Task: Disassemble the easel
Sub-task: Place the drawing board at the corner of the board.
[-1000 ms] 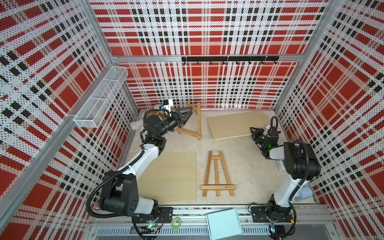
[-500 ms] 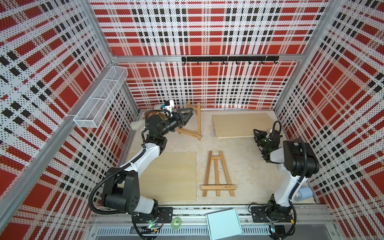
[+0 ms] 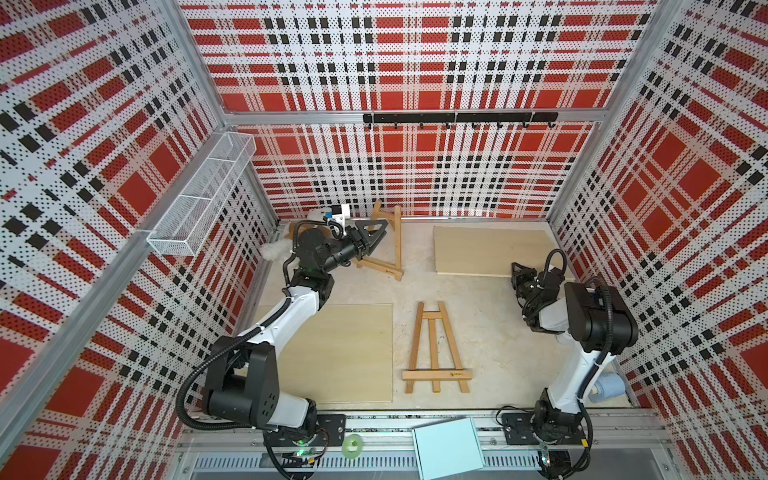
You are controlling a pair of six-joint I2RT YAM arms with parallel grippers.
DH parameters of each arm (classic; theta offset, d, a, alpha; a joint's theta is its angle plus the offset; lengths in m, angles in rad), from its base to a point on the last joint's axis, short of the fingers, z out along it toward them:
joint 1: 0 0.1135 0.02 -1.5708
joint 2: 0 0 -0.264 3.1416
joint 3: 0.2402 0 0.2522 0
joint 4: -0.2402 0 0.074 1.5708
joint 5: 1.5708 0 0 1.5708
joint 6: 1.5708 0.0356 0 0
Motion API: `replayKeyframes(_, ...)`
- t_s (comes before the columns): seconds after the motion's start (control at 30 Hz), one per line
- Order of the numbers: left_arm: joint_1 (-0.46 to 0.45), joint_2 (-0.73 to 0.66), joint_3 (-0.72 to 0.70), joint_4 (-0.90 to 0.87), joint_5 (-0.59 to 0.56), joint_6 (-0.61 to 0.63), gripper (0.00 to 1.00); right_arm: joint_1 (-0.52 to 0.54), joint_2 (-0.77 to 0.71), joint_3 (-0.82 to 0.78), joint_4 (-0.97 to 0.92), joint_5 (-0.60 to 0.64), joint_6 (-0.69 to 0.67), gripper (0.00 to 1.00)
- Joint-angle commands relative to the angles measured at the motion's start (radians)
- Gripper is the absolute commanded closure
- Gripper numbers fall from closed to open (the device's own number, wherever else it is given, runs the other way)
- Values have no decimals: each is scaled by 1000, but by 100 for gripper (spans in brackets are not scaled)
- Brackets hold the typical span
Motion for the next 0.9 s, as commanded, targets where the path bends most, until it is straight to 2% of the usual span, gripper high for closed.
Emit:
replayKeyframes(0.0, -4, -34, 17, -6, 5, 22, 43, -9, 2, -2, 23, 103, -20, 80)
replayKeyframes(0.03, -4, -36, 16, -5, 3, 23, 43, -9, 1, -2, 13, 99, -19, 76)
replayKeyframes(0.3, 7, -62, 4, -19, 8, 28, 43, -10, -49, -6, -75, 82, -35, 62)
replayKeyframes(0.53, 16, -87, -16, -29, 9, 33, 42, -12, -111, 7, -197, 59, -66, 56)
replayKeyframes(0.87, 26, -106, -23, -44, 13, 43, 42, -20, -277, 44, -482, 78, -173, 50)
